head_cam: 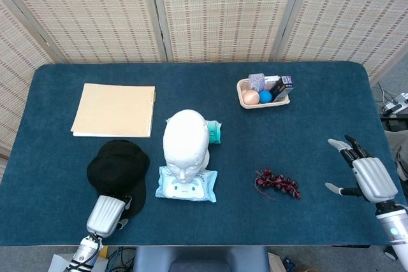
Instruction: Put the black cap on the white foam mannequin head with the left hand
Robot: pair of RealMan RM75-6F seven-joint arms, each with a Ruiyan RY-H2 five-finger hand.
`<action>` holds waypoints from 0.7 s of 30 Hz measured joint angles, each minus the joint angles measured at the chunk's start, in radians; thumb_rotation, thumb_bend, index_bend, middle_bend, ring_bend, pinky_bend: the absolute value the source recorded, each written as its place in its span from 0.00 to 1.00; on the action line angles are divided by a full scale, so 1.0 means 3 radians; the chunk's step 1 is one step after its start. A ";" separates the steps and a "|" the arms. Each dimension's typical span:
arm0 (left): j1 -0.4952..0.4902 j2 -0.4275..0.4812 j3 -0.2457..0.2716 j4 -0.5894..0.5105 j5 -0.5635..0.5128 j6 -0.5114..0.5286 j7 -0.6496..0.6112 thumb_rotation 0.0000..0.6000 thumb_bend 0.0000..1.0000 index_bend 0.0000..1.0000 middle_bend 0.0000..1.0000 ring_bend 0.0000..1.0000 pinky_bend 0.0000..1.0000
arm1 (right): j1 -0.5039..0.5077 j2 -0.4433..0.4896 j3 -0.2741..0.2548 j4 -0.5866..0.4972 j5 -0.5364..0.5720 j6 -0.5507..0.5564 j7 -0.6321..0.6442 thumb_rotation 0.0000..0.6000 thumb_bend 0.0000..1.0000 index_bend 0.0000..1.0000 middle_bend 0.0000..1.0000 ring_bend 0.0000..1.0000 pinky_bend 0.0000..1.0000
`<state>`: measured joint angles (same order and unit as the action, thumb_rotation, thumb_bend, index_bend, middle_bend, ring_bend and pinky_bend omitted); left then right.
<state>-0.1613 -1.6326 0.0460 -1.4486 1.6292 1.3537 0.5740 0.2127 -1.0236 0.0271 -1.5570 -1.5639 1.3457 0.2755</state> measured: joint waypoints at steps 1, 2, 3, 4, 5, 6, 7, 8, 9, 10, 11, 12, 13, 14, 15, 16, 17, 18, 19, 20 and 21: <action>0.0001 0.0004 -0.0003 0.0003 -0.0003 0.0011 -0.0003 1.00 0.00 0.57 0.75 0.55 0.48 | 0.0000 0.0000 0.0001 0.0000 0.0002 0.0000 -0.0001 1.00 0.00 0.08 0.19 0.03 0.22; 0.0002 0.0007 -0.0007 0.0007 -0.0008 0.0020 -0.0002 1.00 0.00 0.57 0.75 0.55 0.48 | 0.0000 0.0000 0.0001 0.0000 0.0003 0.0000 -0.0002 1.00 0.00 0.08 0.19 0.03 0.22; 0.0004 0.0011 -0.0010 0.0009 -0.0016 0.0027 -0.0003 1.00 0.00 0.57 0.75 0.55 0.48 | -0.0001 -0.0001 0.0001 0.0000 0.0003 0.0000 -0.0003 1.00 0.00 0.08 0.19 0.03 0.22; 0.0005 0.0015 -0.0015 0.0010 -0.0024 0.0033 -0.0006 1.00 0.00 0.57 0.75 0.55 0.48 | 0.0000 -0.0001 0.0001 0.0000 0.0002 -0.0001 -0.0004 1.00 0.00 0.08 0.19 0.03 0.22; 0.0005 0.0019 -0.0019 0.0012 -0.0030 0.0038 -0.0008 1.00 0.00 0.57 0.75 0.55 0.48 | 0.0000 -0.0001 0.0001 -0.0001 0.0001 -0.0002 -0.0005 1.00 0.00 0.08 0.19 0.03 0.22; 0.0006 0.0023 -0.0023 0.0013 -0.0037 0.0044 -0.0012 1.00 0.00 0.57 0.75 0.55 0.48 | 0.0001 -0.0001 0.0000 -0.0001 0.0001 -0.0003 -0.0008 1.00 0.00 0.08 0.19 0.03 0.22; 0.0007 0.0029 -0.0030 0.0016 -0.0048 0.0052 -0.0018 1.00 0.00 0.57 0.75 0.55 0.48 | 0.0001 -0.0002 0.0000 -0.0002 0.0000 -0.0003 -0.0010 1.00 0.00 0.08 0.19 0.03 0.22; 0.0007 0.0034 -0.0037 0.0018 -0.0056 0.0057 -0.0023 1.00 0.00 0.57 0.75 0.55 0.48 | 0.0001 -0.0002 -0.0001 -0.0003 -0.0001 -0.0004 -0.0012 1.00 0.00 0.08 0.19 0.03 0.22; 0.0007 0.0040 -0.0044 0.0018 -0.0066 0.0061 -0.0029 1.00 0.00 0.57 0.75 0.55 0.48 | 0.0002 -0.0003 -0.0001 -0.0004 -0.0001 -0.0005 -0.0015 1.00 0.00 0.08 0.19 0.03 0.22; 0.0006 0.0048 -0.0057 0.0019 -0.0082 0.0066 -0.0036 1.00 0.00 0.57 0.75 0.55 0.48 | 0.0001 -0.0004 -0.0001 -0.0004 0.0000 -0.0005 -0.0017 1.00 0.00 0.08 0.19 0.03 0.22; 0.0006 0.0055 -0.0069 0.0019 -0.0096 0.0072 -0.0043 1.00 0.00 0.57 0.75 0.55 0.48 | 0.0001 -0.0004 -0.0001 -0.0005 0.0000 -0.0004 -0.0018 1.00 0.00 0.08 0.19 0.03 0.22; 0.0006 0.0063 -0.0082 0.0019 -0.0110 0.0079 -0.0050 1.00 0.00 0.57 0.75 0.55 0.48 | 0.0001 -0.0004 0.0000 -0.0006 0.0000 -0.0003 -0.0018 1.00 0.00 0.08 0.19 0.03 0.22; 0.0006 0.0075 -0.0099 0.0018 -0.0126 0.0089 -0.0063 1.00 0.00 0.58 0.75 0.55 0.48 | 0.0001 -0.0004 0.0000 -0.0006 0.0000 -0.0003 -0.0019 1.00 0.00 0.08 0.19 0.03 0.22; 0.0005 0.0085 -0.0110 0.0016 -0.0139 0.0095 -0.0074 1.00 0.00 0.58 0.75 0.55 0.48 | 0.0001 -0.0004 0.0001 -0.0007 0.0001 -0.0003 -0.0020 1.00 0.00 0.08 0.19 0.03 0.22; 0.0004 0.0095 -0.0121 0.0015 -0.0152 0.0101 -0.0084 1.00 0.00 0.58 0.75 0.55 0.48 | 0.0002 -0.0004 0.0001 -0.0007 0.0001 -0.0004 -0.0021 1.00 0.00 0.08 0.19 0.03 0.22; 0.0004 0.0109 -0.0132 0.0014 -0.0166 0.0107 -0.0094 1.00 0.00 0.58 0.75 0.55 0.48 | 0.0002 -0.0005 0.0001 -0.0007 0.0001 -0.0006 -0.0022 1.00 0.00 0.08 0.19 0.03 0.22; 0.0003 0.0115 -0.0141 0.0015 -0.0178 0.0111 -0.0102 1.00 0.00 0.58 0.75 0.55 0.48 | 0.0002 -0.0005 0.0000 -0.0008 0.0000 -0.0005 -0.0024 1.00 0.00 0.08 0.19 0.03 0.22; 0.0002 0.0122 -0.0150 0.0016 -0.0191 0.0115 -0.0111 1.00 0.00 0.58 0.75 0.55 0.48 | 0.0002 -0.0006 0.0000 -0.0008 0.0000 -0.0005 -0.0026 1.00 0.00 0.08 0.19 0.03 0.22; 0.0002 0.0131 -0.0161 0.0018 -0.0208 0.0120 -0.0123 1.00 0.00 0.58 0.75 0.55 0.48 | 0.0002 -0.0006 0.0000 -0.0008 0.0000 -0.0004 -0.0028 1.00 0.00 0.08 0.19 0.03 0.22; 0.0002 0.0137 -0.0170 0.0022 -0.0224 0.0123 -0.0132 1.00 0.00 0.58 0.75 0.55 0.48 | 0.0003 -0.0007 0.0001 -0.0008 0.0000 -0.0006 -0.0030 1.00 0.00 0.08 0.19 0.03 0.22; 0.0002 0.0143 -0.0179 0.0027 -0.0241 0.0125 -0.0142 1.00 0.00 0.58 0.75 0.55 0.48 | 0.0003 -0.0007 0.0000 -0.0009 0.0001 -0.0008 -0.0032 1.00 0.00 0.08 0.19 0.03 0.22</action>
<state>-0.1606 -1.5898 -0.0077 -1.4405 1.5568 1.3914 0.5315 0.2137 -1.0256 0.0272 -1.5595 -1.5637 1.3434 0.2659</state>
